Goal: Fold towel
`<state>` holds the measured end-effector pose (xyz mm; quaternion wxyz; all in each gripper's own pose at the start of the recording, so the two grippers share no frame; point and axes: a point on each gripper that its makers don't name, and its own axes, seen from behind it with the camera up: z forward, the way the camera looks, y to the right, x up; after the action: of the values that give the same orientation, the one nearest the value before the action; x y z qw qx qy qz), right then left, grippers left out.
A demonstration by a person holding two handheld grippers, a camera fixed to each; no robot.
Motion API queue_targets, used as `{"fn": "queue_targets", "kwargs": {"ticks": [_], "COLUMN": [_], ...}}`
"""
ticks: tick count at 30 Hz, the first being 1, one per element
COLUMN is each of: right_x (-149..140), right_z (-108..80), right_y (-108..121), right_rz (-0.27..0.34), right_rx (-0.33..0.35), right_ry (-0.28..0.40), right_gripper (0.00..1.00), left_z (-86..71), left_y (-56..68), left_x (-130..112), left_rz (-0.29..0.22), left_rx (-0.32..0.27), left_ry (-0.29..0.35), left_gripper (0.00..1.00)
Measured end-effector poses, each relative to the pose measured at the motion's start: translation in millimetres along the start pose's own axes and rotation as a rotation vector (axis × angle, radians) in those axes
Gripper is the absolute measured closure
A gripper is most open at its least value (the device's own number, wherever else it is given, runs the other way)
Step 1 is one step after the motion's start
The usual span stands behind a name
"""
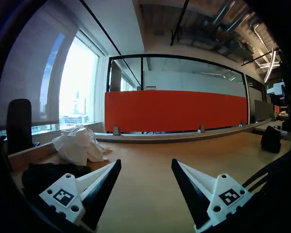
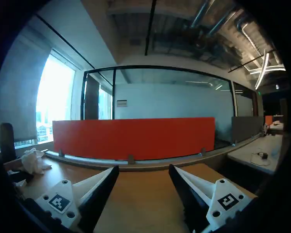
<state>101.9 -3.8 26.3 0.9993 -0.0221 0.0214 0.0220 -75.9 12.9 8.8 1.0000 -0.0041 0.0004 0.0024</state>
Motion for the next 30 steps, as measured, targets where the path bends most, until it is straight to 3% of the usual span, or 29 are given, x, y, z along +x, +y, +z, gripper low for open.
{"fn": "queue_targets", "kwargs": {"ticks": [15, 30], "right_x": [-63, -122], "right_z": [-11.2, -15.0], "right_y": [21, 36], "right_rz": [0.042, 0.065], "right_rx": [0.007, 0.006], "right_ry": [0.027, -0.003], "right_gripper": [0.01, 0.01], "left_z": [0.9, 0.9], "left_y": [0.6, 0.6], "left_x": [-1, -2], "left_rz": [0.0, -0.001], "left_rx": [0.0, 0.0], "left_ry": [0.001, 0.001], "left_gripper": [0.04, 0.04]}}
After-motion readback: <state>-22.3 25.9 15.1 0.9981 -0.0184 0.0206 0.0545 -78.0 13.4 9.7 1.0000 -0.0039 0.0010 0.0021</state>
